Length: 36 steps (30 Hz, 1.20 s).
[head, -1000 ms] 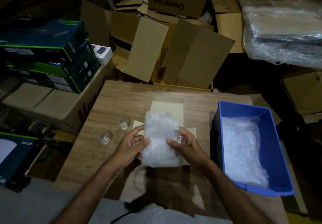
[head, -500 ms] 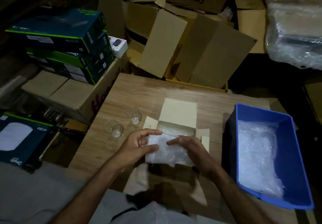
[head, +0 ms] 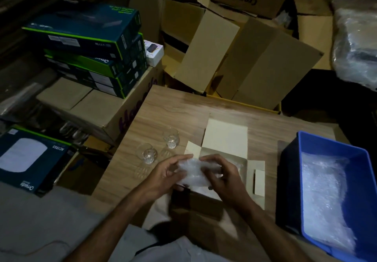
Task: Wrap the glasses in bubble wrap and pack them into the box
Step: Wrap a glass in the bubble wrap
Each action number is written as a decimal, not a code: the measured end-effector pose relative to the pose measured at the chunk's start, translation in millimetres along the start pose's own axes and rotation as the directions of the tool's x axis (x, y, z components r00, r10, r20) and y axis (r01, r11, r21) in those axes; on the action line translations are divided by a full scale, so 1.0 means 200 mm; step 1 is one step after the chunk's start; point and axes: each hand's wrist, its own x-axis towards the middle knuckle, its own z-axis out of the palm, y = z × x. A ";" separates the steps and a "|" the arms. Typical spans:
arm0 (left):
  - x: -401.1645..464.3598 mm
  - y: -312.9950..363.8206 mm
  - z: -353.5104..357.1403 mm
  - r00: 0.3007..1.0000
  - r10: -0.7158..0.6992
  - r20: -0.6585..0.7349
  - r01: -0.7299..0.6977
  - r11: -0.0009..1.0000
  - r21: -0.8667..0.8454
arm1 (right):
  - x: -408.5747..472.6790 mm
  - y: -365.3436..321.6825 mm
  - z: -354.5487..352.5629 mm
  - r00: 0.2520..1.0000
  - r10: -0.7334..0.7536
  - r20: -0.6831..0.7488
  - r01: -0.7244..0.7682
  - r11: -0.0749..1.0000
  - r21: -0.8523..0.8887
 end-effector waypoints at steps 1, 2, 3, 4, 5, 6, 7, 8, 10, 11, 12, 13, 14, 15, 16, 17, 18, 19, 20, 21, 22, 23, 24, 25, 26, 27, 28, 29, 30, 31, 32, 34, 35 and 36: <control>0.01 0.00 -0.02 1.000 0.000 -0.030 0.000 1.000 0.005 | 0.02 0.02 0.02 1.000 -0.008 -0.011 0.008 1.000 -0.028; 0.03 0.00 -0.03 0.998 0.001 -0.065 -0.001 1.000 -0.003 | 0.04 0.04 0.04 1.000 -0.022 -0.019 0.021 0.999 -0.048; 0.05 -0.01 -0.05 0.994 -0.003 -0.114 0.001 1.000 -0.019 | 0.06 0.05 0.06 0.999 -0.035 -0.020 0.034 0.998 -0.056; 0.06 -0.02 -0.06 0.987 0.000 -0.158 -0.004 1.000 -0.026 | 0.07 0.06 0.08 0.999 -0.029 -0.014 0.029 0.998 -0.060; 0.08 -0.02 -0.09 0.980 -0.002 -0.197 -0.003 1.000 -0.025 | 0.08 0.06 0.10 1.000 0.002 -0.004 -0.003 0.998 -0.055; 0.10 -0.03 -0.11 0.976 -0.006 -0.216 0.004 1.000 -0.009 | 0.09 0.06 0.12 0.999 0.050 0.010 -0.050 0.998 -0.040; 0.11 -0.03 -0.14 0.975 -0.014 -0.222 0.017 1.000 0.012 | 0.10 0.05 0.13 0.996 0.090 0.019 -0.089 0.995 -0.037; 0.11 -0.02 -0.17 0.977 -0.028 -0.212 0.038 0.998 0.047 | 0.12 0.04 0.15 0.994 0.111 0.016 -0.110 0.993 -0.051; 0.12 -0.02 -0.23 0.985 -0.013 -0.172 0.046 0.982 0.185 | 0.15 0.03 0.17 0.991 0.131 -0.018 -0.132 0.988 -0.085; 0.14 -0.02 -0.26 0.988 0.022 -0.154 0.018 0.968 0.251 | 0.18 0.03 0.18 0.991 0.128 -0.035 -0.131 0.986 -0.099; 0.15 -0.02 -0.28 0.986 0.065 -0.154 -0.018 0.957 0.288 | 0.21 0.04 0.19 0.992 0.119 -0.041 -0.123 0.985 -0.119; 0.17 -0.01 -0.31 0.976 0.109 -0.191 -0.045 0.948 0.314 | 0.23 0.05 0.20 0.993 0.110 -0.043 -0.115 0.984 -0.139; 0.19 0.01 -0.33 0.959 0.144 -0.244 -0.063 0.948 0.311 | 0.26 0.06 0.21 0.993 0.104 -0.050 -0.110 0.982 -0.153; 0.23 0.02 -0.36 0.938 0.167 -0.303 -0.070 0.949 0.307 | 0.28 0.06 0.21 0.993 0.098 -0.063 -0.107 0.981 -0.160; 0.26 0.04 -0.39 0.917 0.186 -0.353 -0.068 0.945 0.320 | 0.31 0.07 0.21 0.993 0.091 -0.079 -0.104 0.980 -0.171; 0.29 0.07 -0.42 0.897 0.211 -0.390 -0.056 0.926 0.373 | 0.33 0.07 0.21 0.992 0.081 -0.094 -0.098 0.976 -0.193; 0.33 0.09 -0.45 0.886 0.235 -0.401 -0.032 0.892 0.451 | 0.36 0.06 0.21 0.992 0.064 -0.108 -0.087 0.971 -0.224; 0.37 0.10 -0.49 0.891 0.247 -0.381 -0.001 0.840 0.542 | 0.40 0.06 0.21 0.992 0.042 -0.122 -0.072 0.965 -0.251; 0.42 0.09 -0.52 0.913 0.229 -0.337 0.037 0.777 0.629 | 0.43 0.06 0.21 0.991 0.023 -0.135 -0.060 0.961 -0.271; 0.48 0.09 -0.55 0.939 0.190 -0.285 0.073 0.702 0.708 | 0.46 0.06 0.21 0.989 0.004 -0.145 -0.046 0.957 -0.285; 0.53 0.07 -0.57 0.962 0.143 -0.232 0.092 0.631 0.771 | 0.49 0.06 0.21 0.989 -0.012 -0.149 -0.033 0.954 -0.299; 0.58 0.05 -0.59 0.977 0.104 -0.189 0.095 0.578 0.810 | 0.52 0.07 0.22 0.989 -0.023 -0.146 -0.025 0.949 -0.313; 0.62 0.03 -0.60 0.985 0.070 -0.155 0.090 0.558 0.825 | 0.55 0.07 0.23 0.990 -0.026 -0.139 -0.021 0.945 -0.327; 0.66 0.02 -0.61 0.990 0.047 -0.135 0.085 0.567 0.820 | 0.57 0.09 0.24 0.992 -0.022 -0.125 -0.022 0.941 -0.339; 0.68 0.00 -0.61 0.992 0.036 -0.125 0.080 0.588 0.805 | 0.60 0.09 0.25 0.994 -0.011 -0.106 -0.027 0.935 -0.354; 0.70 0.00 -0.61 0.993 0.033 -0.116 0.073 0.603 0.795 | 0.61 0.10 0.26 0.997 -0.001 -0.082 -0.029 0.929 -0.369; 0.71 0.00 -0.61 0.993 0.039 -0.108 0.062 0.616 0.785 | 0.63 0.11 0.28 0.998 0.003 -0.056 -0.025 0.922 -0.388; 0.72 0.00 -0.61 0.994 0.041 -0.098 0.052 0.622 0.781 | 0.64 0.12 0.29 1.000 -0.002 -0.024 -0.008 0.914 -0.406; 0.72 0.00 -0.61 0.996 0.030 -0.081 0.043 0.633 0.773 | 0.64 0.13 0.30 1.000 -0.005 0.011 0.009 0.904 -0.427; 0.72 0.00 -0.60 0.998 0.018 -0.058 0.033 0.640 0.768 | 0.65 0.13 0.31 0.999 0.003 0.047 0.019 0.892 -0.451; 0.72 0.00 -0.61 0.999 0.034 -0.041 0.009 0.646 0.763 | 0.65 0.14 0.31 0.996 0.022 0.081 0.021 0.872 -0.488; 0.70 -0.01 -0.61 0.993 0.114 -0.033 -0.050 0.652 0.757 | 0.66 0.12 0.31 0.990 0.051 0.131 0.035 0.813 -0.581; 0.70 0.00 -0.61 0.990 0.142 -0.023 -0.075 0.651 0.755 | 0.67 0.10 0.31 0.989 0.045 0.144 0.054 0.786 -0.616; 0.70 0.01 -0.61 0.986 0.166 -0.008 -0.104 0.652 0.751 | 0.68 0.08 0.30 0.987 0.021 0.156 0.085 0.763 -0.641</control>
